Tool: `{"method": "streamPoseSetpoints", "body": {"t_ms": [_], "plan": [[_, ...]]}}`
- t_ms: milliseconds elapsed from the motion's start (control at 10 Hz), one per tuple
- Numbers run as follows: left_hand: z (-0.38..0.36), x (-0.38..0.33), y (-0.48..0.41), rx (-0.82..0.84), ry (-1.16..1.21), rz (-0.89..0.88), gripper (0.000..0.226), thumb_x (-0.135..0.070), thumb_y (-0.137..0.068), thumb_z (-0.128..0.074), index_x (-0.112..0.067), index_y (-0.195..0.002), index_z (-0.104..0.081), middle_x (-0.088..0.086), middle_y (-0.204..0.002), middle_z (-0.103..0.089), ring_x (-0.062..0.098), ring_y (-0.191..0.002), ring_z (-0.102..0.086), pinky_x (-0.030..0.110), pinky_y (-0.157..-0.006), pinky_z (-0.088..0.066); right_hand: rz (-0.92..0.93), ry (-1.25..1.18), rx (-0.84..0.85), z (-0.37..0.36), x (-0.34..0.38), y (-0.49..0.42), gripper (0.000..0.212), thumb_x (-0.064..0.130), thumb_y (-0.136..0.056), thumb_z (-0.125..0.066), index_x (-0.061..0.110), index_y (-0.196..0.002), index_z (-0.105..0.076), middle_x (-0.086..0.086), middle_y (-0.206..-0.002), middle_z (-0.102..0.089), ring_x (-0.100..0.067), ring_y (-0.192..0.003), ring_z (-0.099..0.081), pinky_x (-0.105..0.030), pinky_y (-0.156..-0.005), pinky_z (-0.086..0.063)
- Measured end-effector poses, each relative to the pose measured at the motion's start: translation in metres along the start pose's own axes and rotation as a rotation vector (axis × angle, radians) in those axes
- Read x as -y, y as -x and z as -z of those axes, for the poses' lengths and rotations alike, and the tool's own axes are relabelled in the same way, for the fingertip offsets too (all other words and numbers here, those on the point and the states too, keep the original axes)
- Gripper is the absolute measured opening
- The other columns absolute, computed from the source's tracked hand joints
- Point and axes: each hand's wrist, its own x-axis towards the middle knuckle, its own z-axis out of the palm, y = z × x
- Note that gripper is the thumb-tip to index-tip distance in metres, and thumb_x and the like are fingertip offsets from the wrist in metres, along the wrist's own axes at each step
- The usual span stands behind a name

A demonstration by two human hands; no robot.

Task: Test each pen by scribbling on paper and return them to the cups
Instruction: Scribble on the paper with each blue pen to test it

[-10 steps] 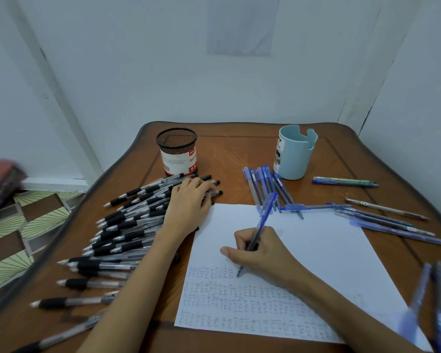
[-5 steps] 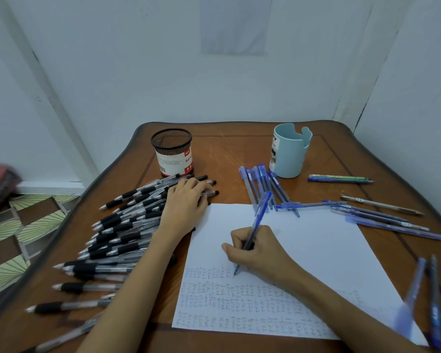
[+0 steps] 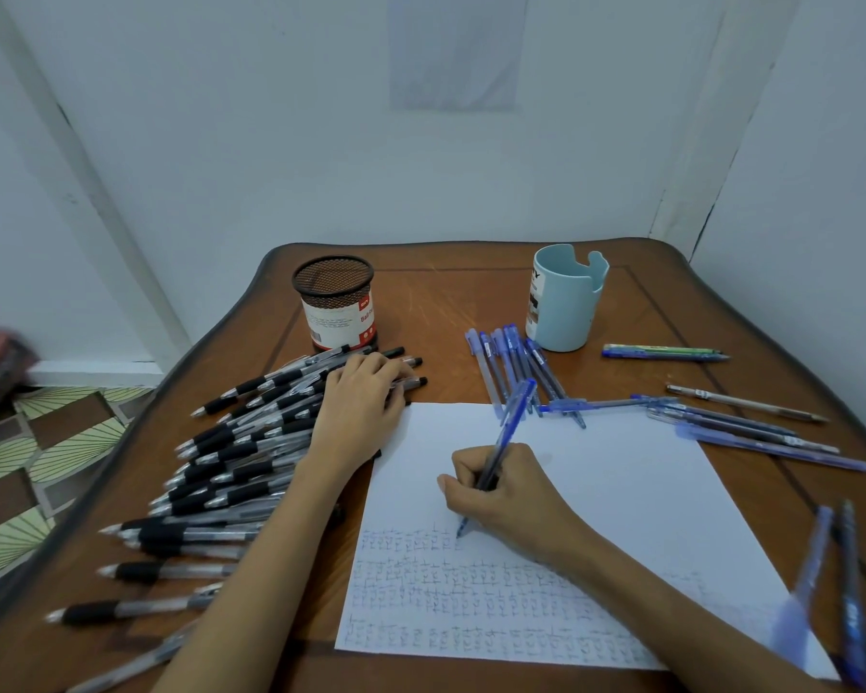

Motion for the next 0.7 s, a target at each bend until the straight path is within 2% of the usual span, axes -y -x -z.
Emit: {"method": "streamPoseSetpoints", "body": {"t_ms": [100, 200, 300, 400, 500, 600, 700], "plan": [[0.000, 0.000, 0.000, -0.004, 0.002, -0.001, 0.027, -0.021, -0.098, -0.043, -0.020, -0.122, -0.056, 0.000, -0.119, -0.055, 0.020, -0.117, -0.041, 0.033, -0.090, -0.030, 0.009, -0.001, 0.001, 0.000, 0.000, 0.000, 0.045, -0.004, -0.084, -0.057, 0.011, -0.051, -0.031, 0.005, -0.047, -0.025, -0.006, -0.049, -0.027, -0.012, -0.053, -0.028], [-0.001, 0.000, 0.000, -0.007, 0.009, 0.001, 0.027, -0.020, -0.098, -0.043, -0.020, -0.121, -0.057, -0.001, -0.119, -0.055, 0.020, -0.116, -0.041, 0.032, -0.089, -0.030, 0.008, -0.022, 0.010, 0.000, -0.001, 0.000, 0.042, -0.004, -0.085, -0.057, 0.007, -0.051, -0.033, 0.004, -0.047, -0.026, -0.007, -0.049, -0.028, -0.013, -0.053, -0.030], [0.000, 0.000, 0.000, -0.009, 0.009, 0.002, 0.027, -0.020, -0.098, -0.043, -0.020, -0.121, -0.057, -0.001, -0.118, -0.055, 0.020, -0.116, -0.042, 0.033, -0.089, -0.030, 0.023, -0.028, 0.002, -0.001, -0.001, 0.001, 0.043, 0.009, -0.086, -0.065, 0.001, -0.053, -0.039, 0.000, -0.048, -0.031, -0.010, -0.051, -0.032, -0.015, -0.054, -0.031], [0.000, 0.000, 0.001, -0.016, 0.020, -0.006, 0.026, -0.019, -0.097, -0.044, -0.021, -0.120, -0.058, -0.001, -0.118, -0.056, 0.019, -0.117, -0.042, 0.033, -0.090, -0.030, -0.018, -0.128, -0.012, 0.002, 0.004, -0.001, 0.054, 0.043, -0.084, -0.065, 0.009, -0.050, -0.041, 0.002, -0.047, -0.035, -0.010, -0.047, -0.035, -0.012, -0.057, -0.038], [0.001, 0.000, 0.002, -0.009, 0.036, -0.010, 0.026, -0.019, -0.097, -0.044, -0.022, -0.119, -0.059, -0.002, -0.119, -0.056, 0.019, -0.119, -0.041, 0.033, -0.093, -0.030, -0.189, -0.297, -0.046, 0.012, 0.010, -0.008, 0.060, 0.053, -0.092, -0.041, 0.014, -0.046, -0.038, 0.005, -0.041, -0.035, -0.005, -0.036, -0.031, -0.010, -0.044, -0.034], [0.001, 0.000, 0.002, -0.005, 0.042, -0.013, 0.026, -0.019, -0.098, -0.044, -0.022, -0.118, -0.059, -0.003, -0.120, -0.055, 0.018, -0.120, -0.041, 0.033, -0.094, -0.029, -0.250, -0.374, -0.072, 0.018, 0.012, -0.009, 0.032, 0.031, -0.099, -0.037, 0.009, -0.083, -0.053, 0.006, -0.043, -0.040, -0.003, -0.031, -0.026, -0.014, -0.032, -0.022], [0.001, 0.001, 0.001, 0.000, 0.037, -0.009, 0.026, -0.020, -0.098, -0.043, -0.024, -0.119, -0.058, -0.004, -0.121, -0.054, 0.016, -0.120, -0.039, 0.032, -0.094, -0.029, -0.225, -0.391, -0.079, 0.019, 0.009, -0.007, 0.023, 0.029, -0.097, -0.044, 0.023, -0.119, -0.046, 0.003, -0.048, -0.040, -0.005, -0.034, -0.024, -0.015, -0.031, -0.020]]}}
